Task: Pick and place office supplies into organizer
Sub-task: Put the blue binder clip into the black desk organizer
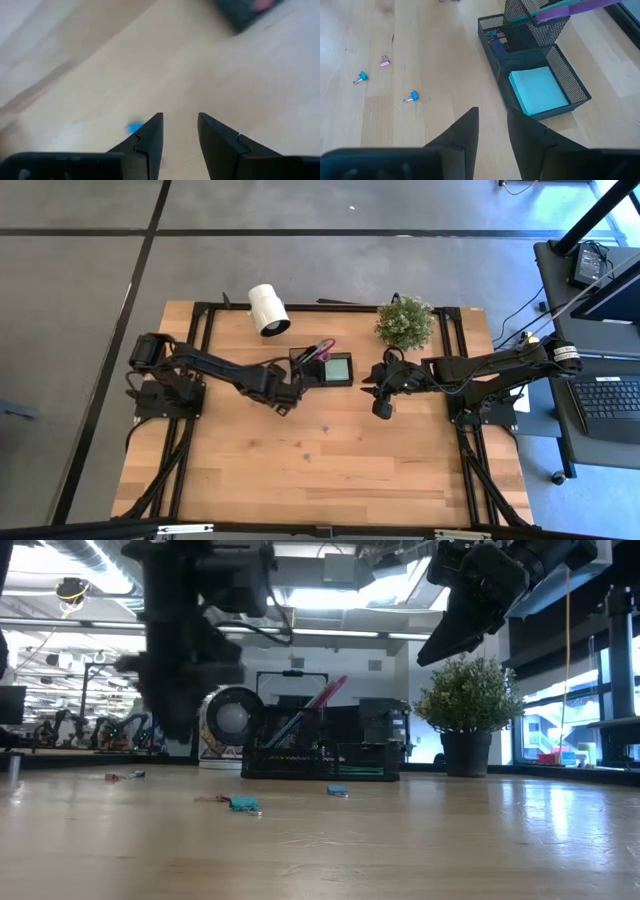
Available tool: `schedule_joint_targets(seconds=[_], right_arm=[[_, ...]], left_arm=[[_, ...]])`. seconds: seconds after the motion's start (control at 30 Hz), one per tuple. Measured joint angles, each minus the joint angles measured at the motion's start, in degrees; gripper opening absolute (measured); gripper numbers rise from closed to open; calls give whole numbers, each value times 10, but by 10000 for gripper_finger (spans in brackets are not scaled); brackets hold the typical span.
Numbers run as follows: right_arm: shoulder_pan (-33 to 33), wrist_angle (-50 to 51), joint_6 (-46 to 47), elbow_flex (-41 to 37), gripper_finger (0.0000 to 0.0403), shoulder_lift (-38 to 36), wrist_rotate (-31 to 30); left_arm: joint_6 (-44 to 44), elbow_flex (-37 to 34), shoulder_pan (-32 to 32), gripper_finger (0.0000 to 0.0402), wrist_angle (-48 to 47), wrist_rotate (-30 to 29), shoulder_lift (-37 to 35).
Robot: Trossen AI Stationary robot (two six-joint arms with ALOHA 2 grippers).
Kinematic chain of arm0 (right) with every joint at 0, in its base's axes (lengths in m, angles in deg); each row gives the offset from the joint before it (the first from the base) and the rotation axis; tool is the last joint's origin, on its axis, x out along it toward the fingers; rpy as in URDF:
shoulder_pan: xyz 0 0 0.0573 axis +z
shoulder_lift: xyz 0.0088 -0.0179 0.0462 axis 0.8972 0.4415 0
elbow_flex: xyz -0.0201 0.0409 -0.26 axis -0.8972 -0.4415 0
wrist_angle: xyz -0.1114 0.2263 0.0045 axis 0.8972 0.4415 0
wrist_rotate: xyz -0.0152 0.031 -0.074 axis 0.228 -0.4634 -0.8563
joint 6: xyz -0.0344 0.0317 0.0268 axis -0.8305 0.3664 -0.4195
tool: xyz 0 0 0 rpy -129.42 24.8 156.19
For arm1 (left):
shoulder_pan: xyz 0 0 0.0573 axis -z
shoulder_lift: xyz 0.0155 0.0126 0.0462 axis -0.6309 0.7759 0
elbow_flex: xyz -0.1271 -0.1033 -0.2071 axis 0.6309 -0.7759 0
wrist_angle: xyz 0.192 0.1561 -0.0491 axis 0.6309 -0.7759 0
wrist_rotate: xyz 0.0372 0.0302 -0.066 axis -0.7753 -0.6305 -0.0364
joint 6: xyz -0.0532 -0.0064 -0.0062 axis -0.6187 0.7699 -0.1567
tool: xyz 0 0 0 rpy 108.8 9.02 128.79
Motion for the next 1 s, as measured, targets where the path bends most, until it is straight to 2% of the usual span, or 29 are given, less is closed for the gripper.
schedule_joint_targets(seconds=[0.13, 0.4, 0.6, 0.73, 0.9, 1.0], right_arm=[[0, 0, 0, 0, 107, 0, 0], [0, 0, 0, 0, 107, 0, 0], [0, 0, 0, 0, 107, 0, 0], [0, 0, -1, 0, 107, 0, 0], [0, -1, -2, 0, 107, 0, 0], [0, -1, -2, 0, 107, 0, 0]], left_arm=[[-9, 0, -1, 116, -65, 1, -17], [-5, -6, 6, 116, -103, -12, -41], [-19, -55, -3, 116, -97, 5, -75], [-34, -91, -10, 116, -46, 22, -96], [-35, -112, -28, 116, 4, 34, -100], [-45, -120, -38, 116, -3, 33, -100]])
